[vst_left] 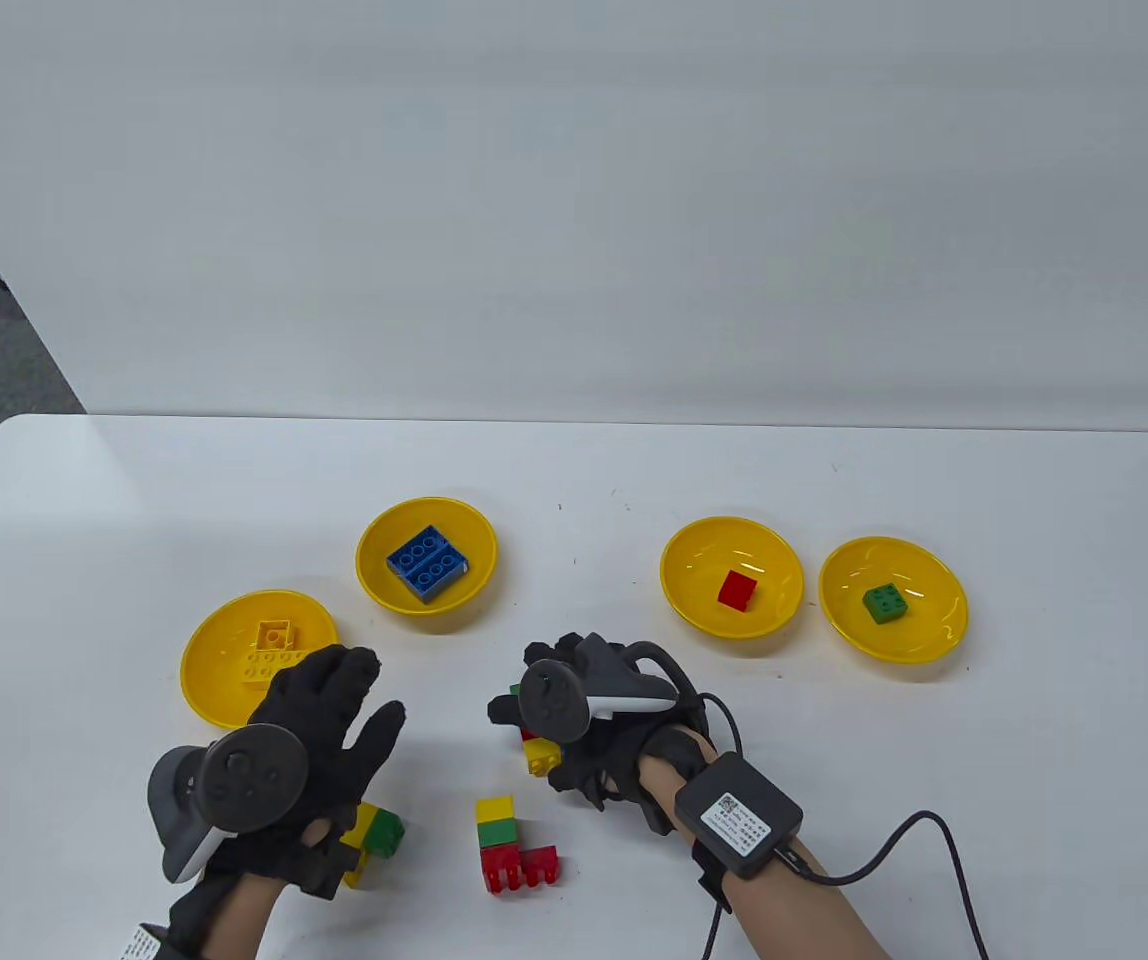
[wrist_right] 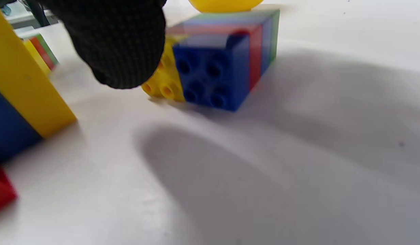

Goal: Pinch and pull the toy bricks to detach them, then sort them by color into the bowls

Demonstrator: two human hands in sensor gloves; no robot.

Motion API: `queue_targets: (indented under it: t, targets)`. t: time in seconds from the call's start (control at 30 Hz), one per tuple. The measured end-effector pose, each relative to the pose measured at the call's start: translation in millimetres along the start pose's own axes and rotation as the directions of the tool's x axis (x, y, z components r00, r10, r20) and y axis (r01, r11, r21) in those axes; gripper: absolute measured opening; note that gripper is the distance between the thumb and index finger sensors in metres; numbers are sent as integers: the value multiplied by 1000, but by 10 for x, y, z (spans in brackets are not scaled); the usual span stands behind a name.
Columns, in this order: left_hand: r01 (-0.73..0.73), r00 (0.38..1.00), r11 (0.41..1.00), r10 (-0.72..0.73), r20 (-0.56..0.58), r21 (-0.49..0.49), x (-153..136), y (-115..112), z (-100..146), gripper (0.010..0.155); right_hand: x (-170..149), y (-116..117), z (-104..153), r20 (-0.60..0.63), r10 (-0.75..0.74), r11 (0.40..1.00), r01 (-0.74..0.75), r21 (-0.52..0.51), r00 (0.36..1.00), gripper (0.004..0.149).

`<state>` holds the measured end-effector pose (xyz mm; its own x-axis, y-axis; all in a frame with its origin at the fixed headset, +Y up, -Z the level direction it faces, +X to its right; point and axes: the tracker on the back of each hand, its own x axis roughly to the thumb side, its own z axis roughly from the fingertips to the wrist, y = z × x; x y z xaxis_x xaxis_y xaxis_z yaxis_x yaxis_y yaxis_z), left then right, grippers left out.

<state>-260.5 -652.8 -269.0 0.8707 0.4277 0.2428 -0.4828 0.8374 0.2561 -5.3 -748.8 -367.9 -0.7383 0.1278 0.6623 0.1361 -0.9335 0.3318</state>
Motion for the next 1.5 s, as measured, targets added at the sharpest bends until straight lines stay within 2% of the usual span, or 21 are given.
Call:
queue_targets:
  t: [0.1, 0.2, 0.4, 0.47, 0.57, 0.63, 0.7, 0.73, 0.77, 0.83, 0.87, 0.97, 1.1, 1.17, 1.2, 1.23, 1.27, 1.3, 1.33, 1.4, 1.5]
  targets:
    - [-15, 1000, 1000, 15, -5, -2, -9, 12, -2, 61, -54, 93, -33, 2, -20, 1000, 20, -15, 1000, 82]
    - [-21, 1000, 1000, 21, -9, -4, -14, 13, -4, 61, -68, 104, -19, 27, -39, 993, 42, -112, 999, 80]
    - [-79, 996, 997, 79, -35, 6, -63, 39, 5, 61, -108, 131, -21, 36, -94, 988, 97, -118, 995, 81]
    - [-103, 994, 995, 103, -45, 8, -82, 43, 7, 61, -111, 161, -20, 22, -63, 991, 65, -116, 998, 84]
    - [-116, 992, 993, 116, -50, 10, -98, 44, 9, 60, -119, 119, 22, 23, -84, 972, 87, -218, 996, 80]
    - [-119, 991, 993, 120, -53, 13, -99, 49, 12, 61, -175, 68, 95, 0, -145, 963, 141, -229, 989, 79]
    - [-130, 990, 991, 131, -55, 17, -102, 56, 19, 60, -259, -16, 240, 29, -281, 911, 276, -308, 959, 78]
    - [-136, 989, 991, 137, -54, 17, -102, 63, 20, 60, -310, -71, 369, 67, -394, 853, 392, -344, 917, 79]
    - [-139, 989, 990, 139, -54, 17, -101, 67, 20, 60, -335, -95, 443, 92, -449, 820, 451, -353, 889, 79]
    - [-155, 987, 988, 156, -50, 20, -97, 70, 19, 60, -393, -157, 712, 184, -586, 692, 606, -392, 789, 76]
    - [-162, 986, 987, 163, -48, 17, -96, 63, 17, 60, -410, -169, 824, 212, -623, 650, 649, -395, 753, 74]
    - [-178, 984, 984, 178, -30, 6, -59, 27, 17, 60, -438, -161, 1173, 286, -724, 516, 768, -380, 628, 73]
    - [-179, 984, 984, 179, 18, -15, 56, -38, 33, 60, -413, -99, 1475, 355, -756, 410, 820, -399, 550, 71]
    - [-182, 982, 983, 183, 50, -31, 136, -90, 50, 59, -389, -35, 1560, 380, -792, 332, 859, -389, 478, 72]
    - [-196, 977, 979, 200, 79, -50, 208, -143, 70, 59, -367, 29, 1587, 398, -828, 252, 896, -364, 395, 72]
    - [-209, 972, 976, 214, 97, -63, 251, -171, 82, 59, -360, 51, 1591, 401, -841, 222, 908, -356, 363, 72]
    - [-237, 958, 967, 249, 142, -98, 354, -226, 108, 59, -342, 93, 1586, 403, -865, 170, 930, -326, 299, 72]
    - [-261, 941, 956, 283, 183, -135, 481, -278, 140, 60, -324, 126, 1572, 395, -880, 158, 946, -283, 265, 73]
    - [-273, 932, 950, 300, 203, -151, 560, -305, 162, 61, -312, 137, 1566, 392, -881, 166, 948, -271, 266, 73]
    - [-303, 897, 932, 349, 270, -198, 802, -392, 234, 65, -272, 142, 1541, 370, -870, 244, 936, -253, 327, 73]
    - [-269, 871, 927, 350, 345, -261, 1026, -524, 301, 73, -212, 139, 1523, 367, -856, 288, 926, -245, 364, 73]
